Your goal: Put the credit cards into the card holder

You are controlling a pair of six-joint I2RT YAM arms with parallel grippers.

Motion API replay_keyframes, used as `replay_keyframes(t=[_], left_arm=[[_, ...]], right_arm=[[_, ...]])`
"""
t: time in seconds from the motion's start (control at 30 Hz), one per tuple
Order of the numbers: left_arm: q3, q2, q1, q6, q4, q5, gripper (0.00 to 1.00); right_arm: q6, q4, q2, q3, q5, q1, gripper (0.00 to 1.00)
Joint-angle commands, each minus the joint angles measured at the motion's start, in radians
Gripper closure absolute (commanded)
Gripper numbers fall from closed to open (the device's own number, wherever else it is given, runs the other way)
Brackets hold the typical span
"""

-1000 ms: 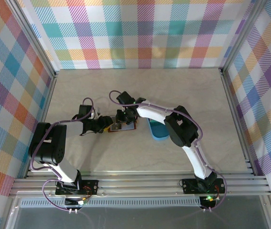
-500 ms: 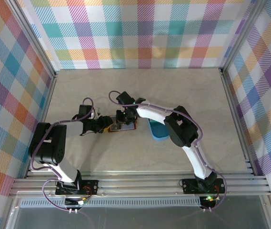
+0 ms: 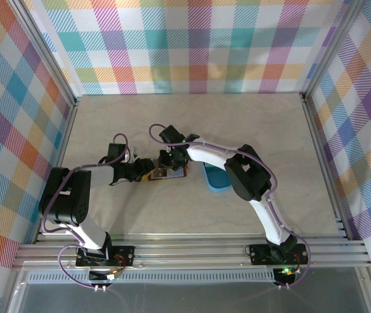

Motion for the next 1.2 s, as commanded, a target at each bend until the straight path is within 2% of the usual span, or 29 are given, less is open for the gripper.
replay_keyframes(t=[0.0,0.6,1.17], left_arm=[[-0.003,-0.012,-0.009,0.015,-0.003,0.005,0.59],[-0.011,-0.019,-0.009,0.018,-0.007,0.004,0.59],[-0.031,-0.088,-0.005,0.039,-0.017,-0.012,0.62]], right_arm=[[-0.021,-0.029,-0.003,0.018,0.007,0.006,0.73],[0.025,0.045,0.007,-0.001,-0.093,-0.004,0.75],[0.023,0.08,-0.208,-0.126,-0.05,-0.026,0.74]])
